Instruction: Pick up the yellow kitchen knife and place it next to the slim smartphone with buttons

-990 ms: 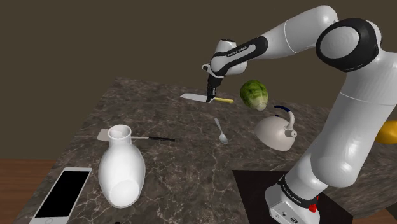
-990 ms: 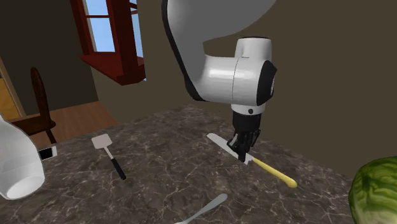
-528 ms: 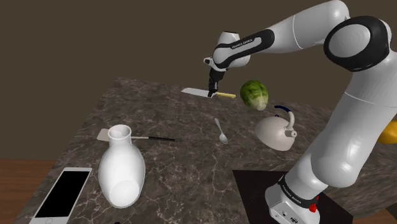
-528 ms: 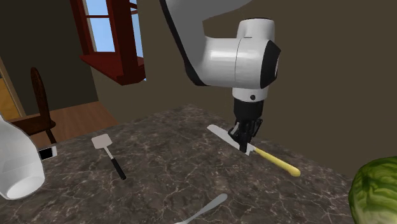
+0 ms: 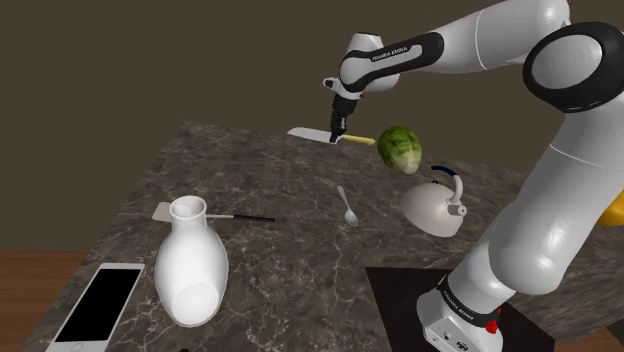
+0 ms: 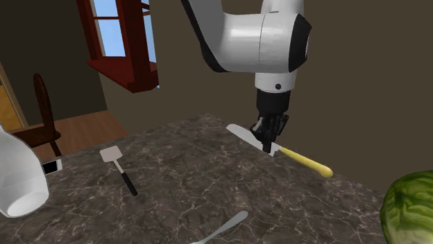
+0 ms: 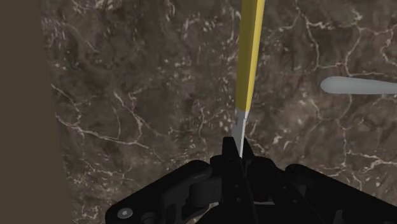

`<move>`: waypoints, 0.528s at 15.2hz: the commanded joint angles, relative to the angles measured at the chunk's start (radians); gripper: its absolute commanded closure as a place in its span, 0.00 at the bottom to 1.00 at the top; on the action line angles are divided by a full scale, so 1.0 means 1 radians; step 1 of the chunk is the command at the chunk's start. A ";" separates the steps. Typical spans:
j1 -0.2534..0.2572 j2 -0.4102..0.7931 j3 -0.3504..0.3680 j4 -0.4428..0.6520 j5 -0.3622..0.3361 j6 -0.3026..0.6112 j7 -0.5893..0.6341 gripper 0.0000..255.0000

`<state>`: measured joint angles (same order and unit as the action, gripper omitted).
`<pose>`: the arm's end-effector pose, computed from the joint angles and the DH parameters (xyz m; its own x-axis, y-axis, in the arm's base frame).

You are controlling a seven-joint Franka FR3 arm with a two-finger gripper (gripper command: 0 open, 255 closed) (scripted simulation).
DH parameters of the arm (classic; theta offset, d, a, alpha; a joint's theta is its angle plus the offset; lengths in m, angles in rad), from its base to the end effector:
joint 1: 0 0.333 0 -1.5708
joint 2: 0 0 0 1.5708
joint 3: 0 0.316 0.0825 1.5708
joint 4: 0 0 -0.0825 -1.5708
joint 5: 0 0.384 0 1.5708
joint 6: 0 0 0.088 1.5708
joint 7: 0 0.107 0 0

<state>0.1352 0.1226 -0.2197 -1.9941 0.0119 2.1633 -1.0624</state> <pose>0.5824 -0.0460 0.4066 0.5620 0.8271 0.0098 0.8258 -0.5617 0.0514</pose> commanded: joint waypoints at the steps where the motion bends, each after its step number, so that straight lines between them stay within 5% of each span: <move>1: 0.001 -0.011 0.000 0.014 -0.003 -0.025 0.002 1.00; 8: 0.090 -0.100 0.072 -0.095 -0.037 -0.006 0.179 1.00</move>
<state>0.2144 0.0339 -0.1574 -2.0777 -0.0215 2.1569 -0.9067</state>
